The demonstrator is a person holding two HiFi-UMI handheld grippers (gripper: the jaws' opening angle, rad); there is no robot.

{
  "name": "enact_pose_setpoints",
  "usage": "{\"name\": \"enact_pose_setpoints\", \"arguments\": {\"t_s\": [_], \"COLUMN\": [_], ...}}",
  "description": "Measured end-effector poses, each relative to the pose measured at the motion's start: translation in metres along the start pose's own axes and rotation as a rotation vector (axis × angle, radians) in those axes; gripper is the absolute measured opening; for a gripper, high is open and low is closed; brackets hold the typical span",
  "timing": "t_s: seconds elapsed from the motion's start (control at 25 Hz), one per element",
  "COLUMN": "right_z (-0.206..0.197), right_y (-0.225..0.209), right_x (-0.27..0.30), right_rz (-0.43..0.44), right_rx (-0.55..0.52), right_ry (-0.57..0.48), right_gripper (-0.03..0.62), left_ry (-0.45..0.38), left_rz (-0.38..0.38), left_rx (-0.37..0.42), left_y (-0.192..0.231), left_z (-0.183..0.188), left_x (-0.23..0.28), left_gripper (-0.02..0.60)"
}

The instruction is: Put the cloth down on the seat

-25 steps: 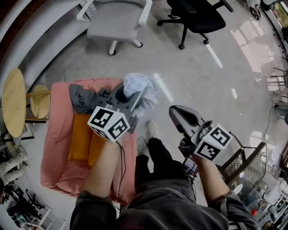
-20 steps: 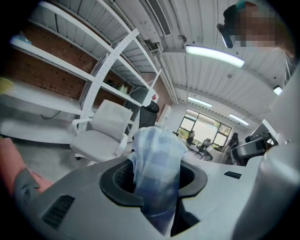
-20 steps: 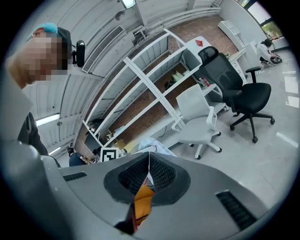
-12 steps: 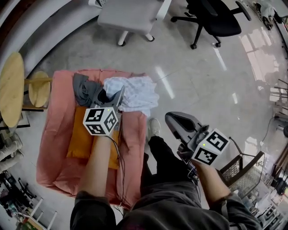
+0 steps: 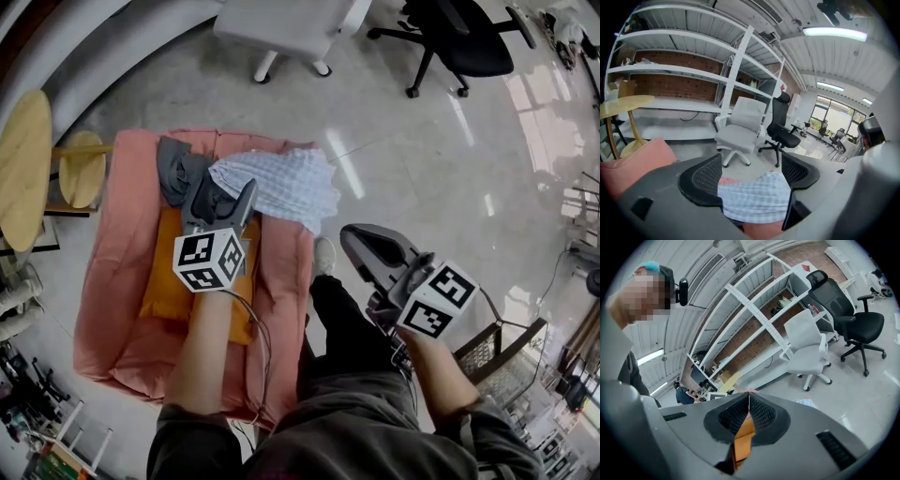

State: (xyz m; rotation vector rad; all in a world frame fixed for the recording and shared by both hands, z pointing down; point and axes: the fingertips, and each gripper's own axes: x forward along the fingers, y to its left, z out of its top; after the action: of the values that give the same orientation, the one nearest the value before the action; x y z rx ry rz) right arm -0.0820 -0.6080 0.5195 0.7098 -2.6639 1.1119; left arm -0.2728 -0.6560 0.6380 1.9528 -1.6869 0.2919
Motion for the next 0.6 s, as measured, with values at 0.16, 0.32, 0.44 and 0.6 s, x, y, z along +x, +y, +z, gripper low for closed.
{"name": "enact_pose_setpoints", "arguments": {"t_s": [0.16, 0.32, 0.44, 0.6], "right_z": [0.002, 0.009, 0.015, 0.027], "right_y": [0.007, 0.018, 0.029, 0.051], "right_x": [0.002, -0.004, -0.011, -0.028], "right_rz": [0.003, 0.008, 0.014, 0.025], "right_rx": [-0.016, -0.04, -0.054, -0.078], "right_ry": [-0.004, -0.017, -0.031, -0.058], "right_gripper": [0.015, 0.015, 0.015, 0.017], "left_ry": [-0.038, -0.065, -0.083, -0.094], "left_rz": [-0.067, -0.163, -0.229, -0.311], "left_rx": [-0.026, -0.031, -0.024, 0.003], "left_y": [-0.011, -0.039, -0.063, -0.104], "left_z": [0.009, 0.02, 0.029, 0.043], "left_x": [-0.013, -0.032, -0.051, -0.082], "left_gripper": [0.39, 0.248, 0.119, 0.05]}}
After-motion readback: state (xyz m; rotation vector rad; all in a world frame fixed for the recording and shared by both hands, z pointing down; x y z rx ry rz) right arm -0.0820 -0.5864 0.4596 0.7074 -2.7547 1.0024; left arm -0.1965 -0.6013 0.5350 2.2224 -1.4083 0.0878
